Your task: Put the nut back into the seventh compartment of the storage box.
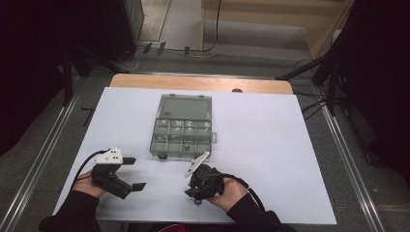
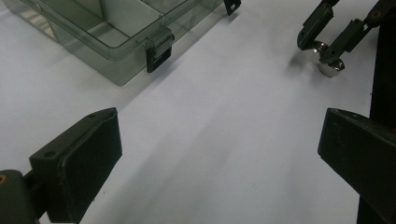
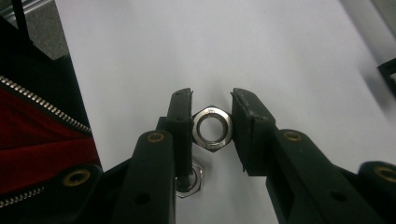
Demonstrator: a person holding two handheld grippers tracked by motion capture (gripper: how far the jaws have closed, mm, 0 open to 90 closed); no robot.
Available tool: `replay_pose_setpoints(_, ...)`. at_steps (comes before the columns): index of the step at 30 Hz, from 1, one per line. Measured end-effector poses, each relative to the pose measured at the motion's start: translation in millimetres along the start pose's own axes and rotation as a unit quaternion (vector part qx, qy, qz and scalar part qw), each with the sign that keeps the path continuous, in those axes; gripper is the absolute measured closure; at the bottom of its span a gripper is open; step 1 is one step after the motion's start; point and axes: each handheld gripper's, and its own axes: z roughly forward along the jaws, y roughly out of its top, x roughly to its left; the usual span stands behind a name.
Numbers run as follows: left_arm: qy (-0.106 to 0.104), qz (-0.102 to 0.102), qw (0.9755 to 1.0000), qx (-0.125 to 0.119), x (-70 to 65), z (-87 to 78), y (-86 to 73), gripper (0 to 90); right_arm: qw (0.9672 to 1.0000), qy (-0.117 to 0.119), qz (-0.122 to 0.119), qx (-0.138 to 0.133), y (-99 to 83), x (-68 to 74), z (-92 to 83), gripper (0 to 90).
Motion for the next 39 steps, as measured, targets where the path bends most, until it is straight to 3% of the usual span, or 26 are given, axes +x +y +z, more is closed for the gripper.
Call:
replay_pose_setpoints(5,-0.001,-0.003,1.0,-0.004,0.2,0.6,0.7,0.0,0.9997,-0.004,0.0,-0.025,0.1,-4.5,-6.9,71.7)
replay_pose_setpoints(27,-0.003,-0.002,1.0,0.0,0.3,1.4,0.3,0.0,0.9977,-0.005,0.041,-0.054,-3.0,-26.9,-16.7,71.7)
replay_pose_setpoints(39,-0.004,-0.004,1.0,0.002,1.2,2.1,0.1,0.0,0.9948,-0.016,0.058,-0.082,10.0,-46.6,-29.1,71.7)
